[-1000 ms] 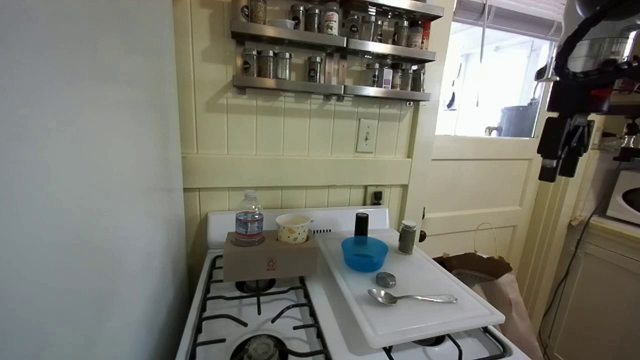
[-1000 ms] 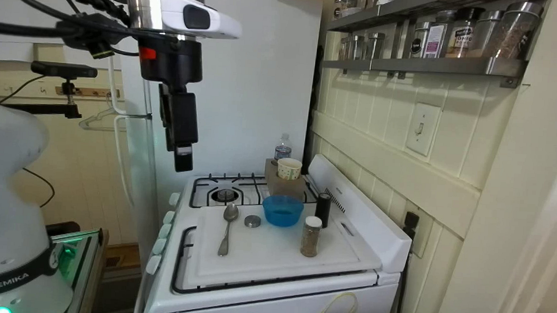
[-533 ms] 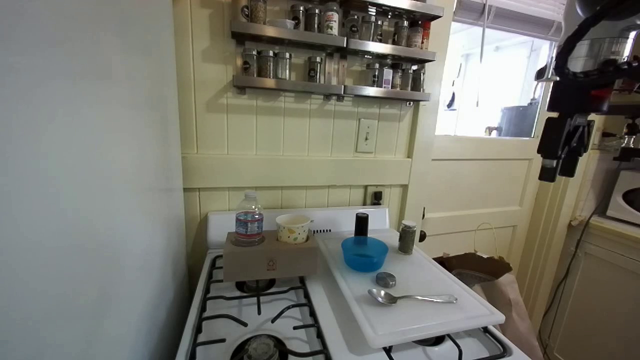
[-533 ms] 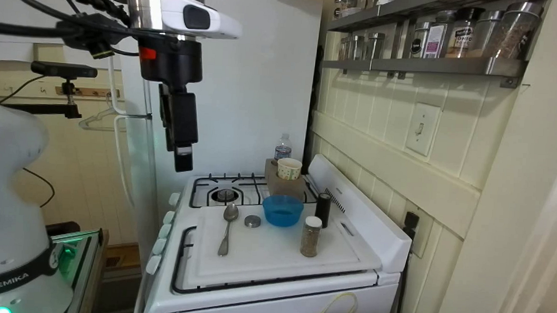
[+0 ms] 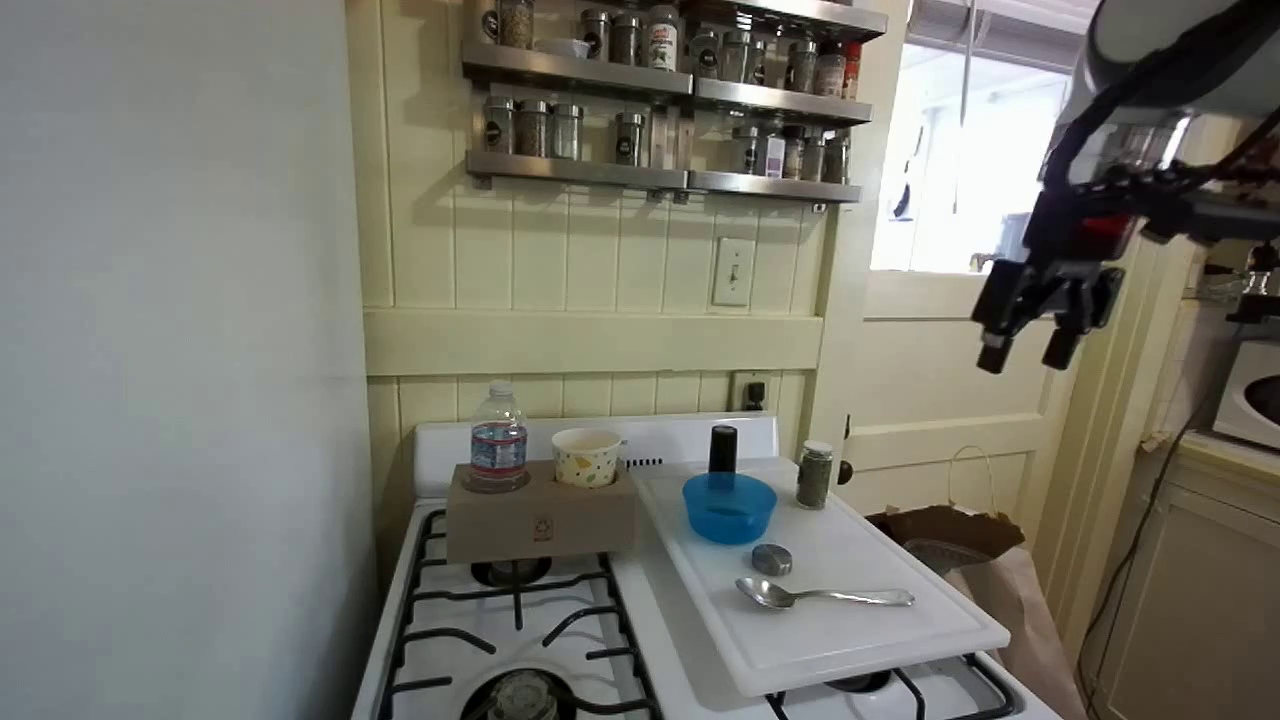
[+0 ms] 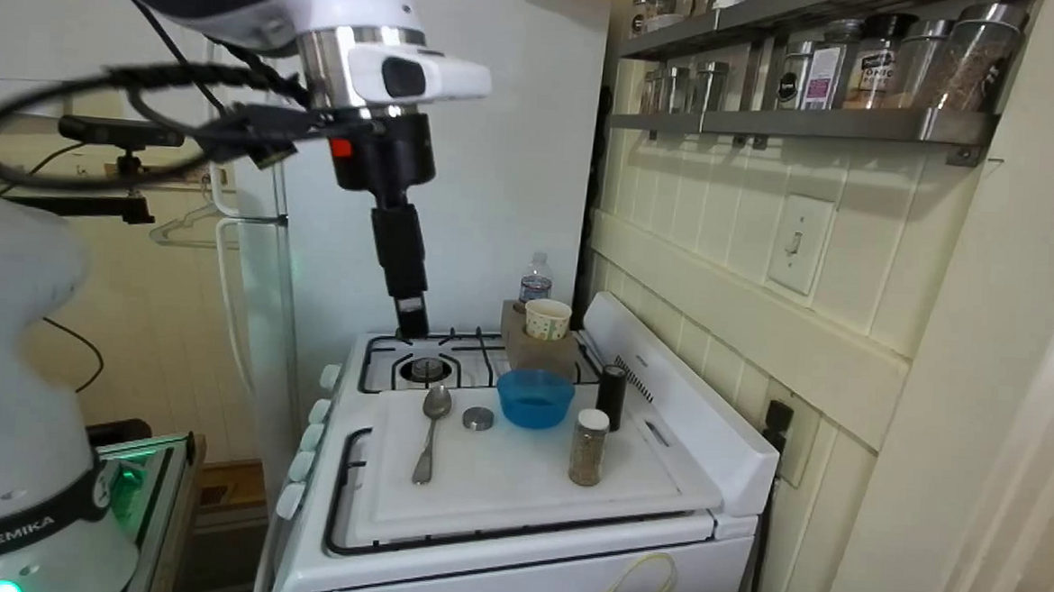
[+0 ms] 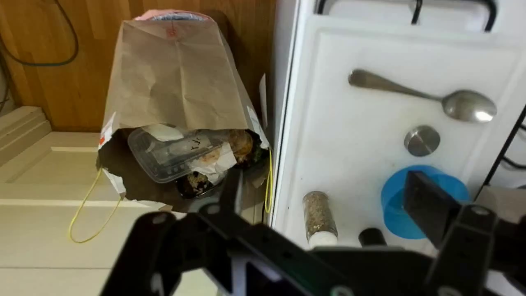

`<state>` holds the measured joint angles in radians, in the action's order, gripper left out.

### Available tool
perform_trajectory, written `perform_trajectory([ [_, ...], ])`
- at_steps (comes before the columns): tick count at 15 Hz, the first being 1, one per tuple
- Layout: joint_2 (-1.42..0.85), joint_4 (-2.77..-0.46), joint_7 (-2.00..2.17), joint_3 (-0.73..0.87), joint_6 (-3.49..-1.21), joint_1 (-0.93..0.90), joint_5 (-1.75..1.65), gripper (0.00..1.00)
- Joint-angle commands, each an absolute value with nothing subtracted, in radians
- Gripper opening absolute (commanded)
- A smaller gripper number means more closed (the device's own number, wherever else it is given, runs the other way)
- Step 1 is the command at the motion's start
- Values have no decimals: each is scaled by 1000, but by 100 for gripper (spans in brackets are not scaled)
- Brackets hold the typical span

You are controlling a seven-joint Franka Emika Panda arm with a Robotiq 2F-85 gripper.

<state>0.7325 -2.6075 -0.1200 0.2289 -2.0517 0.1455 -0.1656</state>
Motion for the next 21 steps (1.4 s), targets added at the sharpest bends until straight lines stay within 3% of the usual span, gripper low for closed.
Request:
perform_trajectory([
  [1, 525, -2636, 71, 165, -2264, 125, -43, 100],
  [4, 340, -2604, 121, 100, -2340, 62, 66, 100],
  [5, 461, -2646, 77, 115, -2311, 111, 17, 100],
  [11, 418, -2637, 126, 95, -2383, 119, 27, 100],
  [17, 108, -2570, 100, 132, -2772, -10, 404, 100],
  [21, -59, -2462, -15, 104, -2742, -75, 642, 100],
])
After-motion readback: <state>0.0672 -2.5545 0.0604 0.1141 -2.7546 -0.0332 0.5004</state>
